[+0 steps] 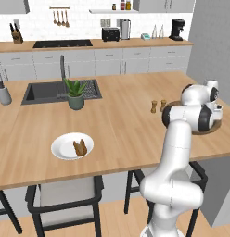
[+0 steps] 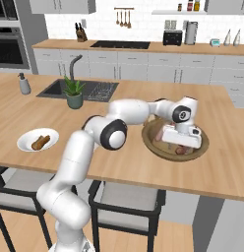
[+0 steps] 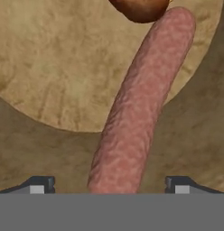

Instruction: Place one bun and one sausage from the bowl on each plate.

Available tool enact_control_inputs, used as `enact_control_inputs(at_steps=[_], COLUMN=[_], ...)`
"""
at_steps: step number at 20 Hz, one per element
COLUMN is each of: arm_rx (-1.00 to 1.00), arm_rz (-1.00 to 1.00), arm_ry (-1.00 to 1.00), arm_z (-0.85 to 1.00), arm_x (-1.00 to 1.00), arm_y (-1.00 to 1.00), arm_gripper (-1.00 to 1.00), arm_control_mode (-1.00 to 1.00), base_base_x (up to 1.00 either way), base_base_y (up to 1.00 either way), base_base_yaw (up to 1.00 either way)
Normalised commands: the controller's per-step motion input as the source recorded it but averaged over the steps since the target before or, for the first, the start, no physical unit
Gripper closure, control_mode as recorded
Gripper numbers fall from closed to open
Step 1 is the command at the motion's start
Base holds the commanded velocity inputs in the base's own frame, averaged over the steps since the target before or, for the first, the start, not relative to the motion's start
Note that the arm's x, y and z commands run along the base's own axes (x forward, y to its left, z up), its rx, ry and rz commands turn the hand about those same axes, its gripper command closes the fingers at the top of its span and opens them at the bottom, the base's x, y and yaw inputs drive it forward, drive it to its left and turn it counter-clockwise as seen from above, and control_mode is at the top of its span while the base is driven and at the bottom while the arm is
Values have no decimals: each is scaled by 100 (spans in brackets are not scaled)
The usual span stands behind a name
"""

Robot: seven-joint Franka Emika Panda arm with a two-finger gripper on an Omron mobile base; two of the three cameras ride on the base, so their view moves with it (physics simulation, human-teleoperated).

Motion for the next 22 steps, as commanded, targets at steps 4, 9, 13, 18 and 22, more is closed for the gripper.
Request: enact_control_inputs(at_steps=[4,9,13,18,22], arm_rx=[0,0,0,0,-2], arm_rz=[0,0,0,-3,-4], arm_ry=[0,0,0,-3,-9], arm_z=[-41,-38,-7,42,79], arm_x=[0,0,0,-9,-27], arm_y=[0,0,0,14,56], arm_gripper=[-100,100,100,100,100], arm_control_mode=[-100,-100,-100,-100,-100], base_base_x=[0,0,0,0,0], base_base_y=[0,0,0,0,0], base_base_yaw=[0,0,0,0,0])
